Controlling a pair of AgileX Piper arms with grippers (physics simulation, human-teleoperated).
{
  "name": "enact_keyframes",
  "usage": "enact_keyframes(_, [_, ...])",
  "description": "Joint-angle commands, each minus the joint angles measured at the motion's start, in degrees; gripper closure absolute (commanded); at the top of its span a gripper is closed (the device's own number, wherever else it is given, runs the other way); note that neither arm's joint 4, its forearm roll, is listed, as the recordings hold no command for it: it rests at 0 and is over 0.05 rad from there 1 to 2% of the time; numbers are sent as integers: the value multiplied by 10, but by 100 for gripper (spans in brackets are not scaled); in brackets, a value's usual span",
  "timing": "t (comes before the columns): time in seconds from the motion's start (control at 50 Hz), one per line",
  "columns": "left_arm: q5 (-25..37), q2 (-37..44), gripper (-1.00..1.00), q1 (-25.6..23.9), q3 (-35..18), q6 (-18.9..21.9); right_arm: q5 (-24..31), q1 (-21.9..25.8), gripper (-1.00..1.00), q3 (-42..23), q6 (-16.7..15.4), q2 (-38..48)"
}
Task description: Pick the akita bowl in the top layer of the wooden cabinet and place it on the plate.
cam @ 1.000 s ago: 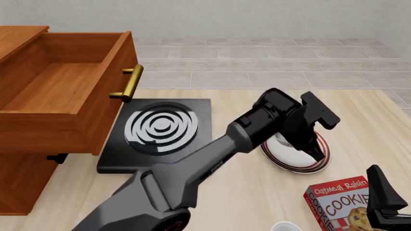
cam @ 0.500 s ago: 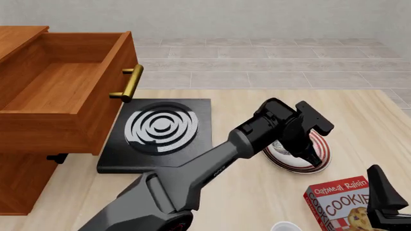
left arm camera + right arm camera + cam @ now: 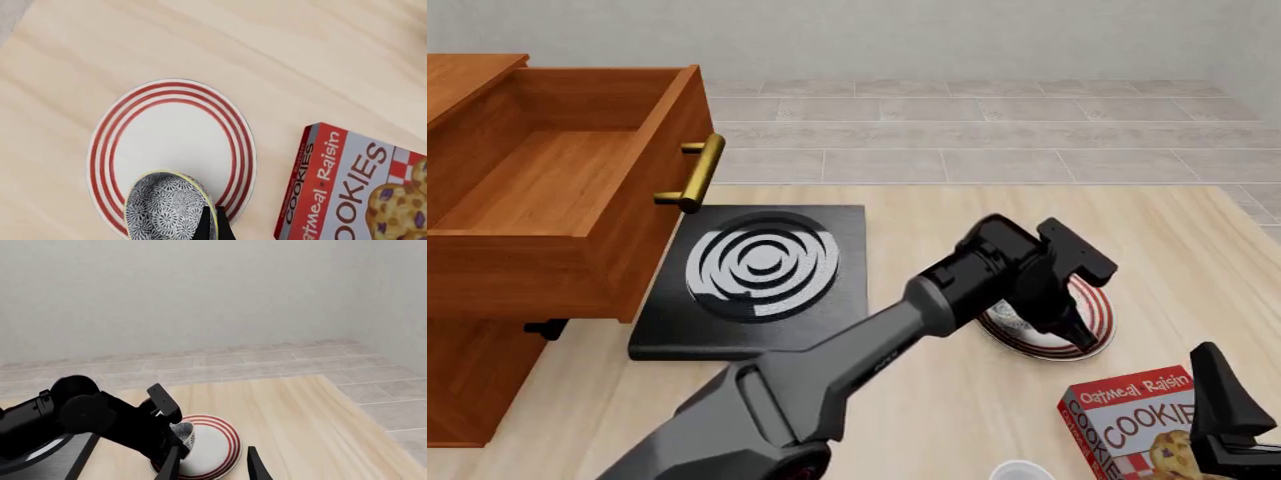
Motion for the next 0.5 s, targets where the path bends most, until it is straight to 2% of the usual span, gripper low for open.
enact_keyframes(0.02, [-11,4,100,-7,-2,-10,0,-1,-100,1,1,0])
enact_keyframes(0.5, [-19,15,100,-18,-2,-20,1,-2,-100,2,4,0])
